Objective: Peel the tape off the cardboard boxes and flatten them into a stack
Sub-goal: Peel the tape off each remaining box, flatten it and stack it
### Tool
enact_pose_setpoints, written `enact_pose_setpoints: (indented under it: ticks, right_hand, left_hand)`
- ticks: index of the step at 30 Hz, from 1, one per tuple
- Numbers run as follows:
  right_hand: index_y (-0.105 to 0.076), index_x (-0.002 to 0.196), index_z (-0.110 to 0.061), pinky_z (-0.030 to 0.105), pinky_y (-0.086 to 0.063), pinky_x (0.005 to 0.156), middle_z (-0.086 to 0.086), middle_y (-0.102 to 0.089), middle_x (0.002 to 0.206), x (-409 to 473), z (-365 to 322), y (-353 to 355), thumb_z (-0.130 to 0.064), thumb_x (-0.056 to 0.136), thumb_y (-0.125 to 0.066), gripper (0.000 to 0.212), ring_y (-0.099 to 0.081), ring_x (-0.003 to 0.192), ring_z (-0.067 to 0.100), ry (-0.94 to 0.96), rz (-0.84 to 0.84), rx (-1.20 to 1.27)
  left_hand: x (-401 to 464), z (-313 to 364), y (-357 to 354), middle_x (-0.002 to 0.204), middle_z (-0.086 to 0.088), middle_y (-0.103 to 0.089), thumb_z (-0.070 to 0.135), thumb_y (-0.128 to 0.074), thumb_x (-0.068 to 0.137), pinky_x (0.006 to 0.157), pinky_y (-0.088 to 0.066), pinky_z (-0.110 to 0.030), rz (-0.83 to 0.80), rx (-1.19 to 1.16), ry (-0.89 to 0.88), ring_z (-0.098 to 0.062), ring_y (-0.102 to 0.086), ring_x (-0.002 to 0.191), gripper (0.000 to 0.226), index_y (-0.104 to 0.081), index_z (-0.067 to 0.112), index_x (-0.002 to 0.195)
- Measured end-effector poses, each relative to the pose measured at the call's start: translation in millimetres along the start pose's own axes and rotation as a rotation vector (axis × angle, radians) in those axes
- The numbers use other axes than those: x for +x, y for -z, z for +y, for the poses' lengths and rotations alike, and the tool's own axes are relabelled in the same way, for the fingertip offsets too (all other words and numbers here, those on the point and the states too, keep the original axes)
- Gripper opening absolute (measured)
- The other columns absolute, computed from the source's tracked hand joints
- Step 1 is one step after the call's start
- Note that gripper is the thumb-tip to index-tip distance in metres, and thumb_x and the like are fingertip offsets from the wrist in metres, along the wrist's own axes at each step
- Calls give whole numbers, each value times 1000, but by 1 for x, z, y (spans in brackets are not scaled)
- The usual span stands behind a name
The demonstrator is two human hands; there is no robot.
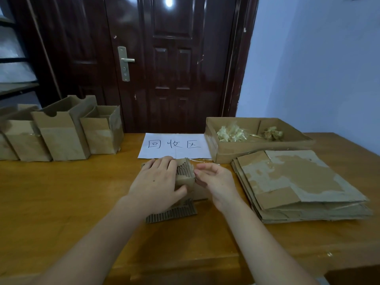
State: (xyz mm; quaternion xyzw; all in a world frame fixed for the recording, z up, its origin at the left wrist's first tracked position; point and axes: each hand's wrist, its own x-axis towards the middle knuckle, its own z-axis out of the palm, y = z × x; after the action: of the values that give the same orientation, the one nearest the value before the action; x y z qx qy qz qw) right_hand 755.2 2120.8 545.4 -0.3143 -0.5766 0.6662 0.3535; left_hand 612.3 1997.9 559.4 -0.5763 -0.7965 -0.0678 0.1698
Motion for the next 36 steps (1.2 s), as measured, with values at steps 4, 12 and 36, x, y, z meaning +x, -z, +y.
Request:
enact_pose_setpoints:
  ticks: [4, 12, 36]
  right_hand:
    - [-72, 99, -19, 32, -58, 81, -5, -78, 86, 2, 7, -1, -8, 81, -83, 23, -73, 91, 17, -10, 118, -73]
    - [-65, 90, -32, 9, -49, 69, -16, -66, 91, 11, 16, -15, -4, 91, -70, 28, -61, 87, -4, 296, 202, -530]
    - [-67, 89, -20, 28, -56, 69, 2, -72, 89, 9, 11, 11, -3, 85, -77, 19, -68, 84, 18, 81, 225, -533]
  left_hand:
    - [-2, 0, 0, 139, 3, -55, 72, -30, 87, 114, -37, -39, 29, -18, -14, -17, -52, 126, 71, -50, 24, 136]
    - [0, -2, -1, 141, 3, -53, 73, -25, 86, 117, -34, -40, 27, -38, -27, -17, -50, 130, 74, -46, 25, 139]
    - [-1, -21, -1, 148, 7, -48, 80, -26, 85, 118, -30, -36, -28, -78, -94, -15, -45, 135, 78, -38, 31, 144]
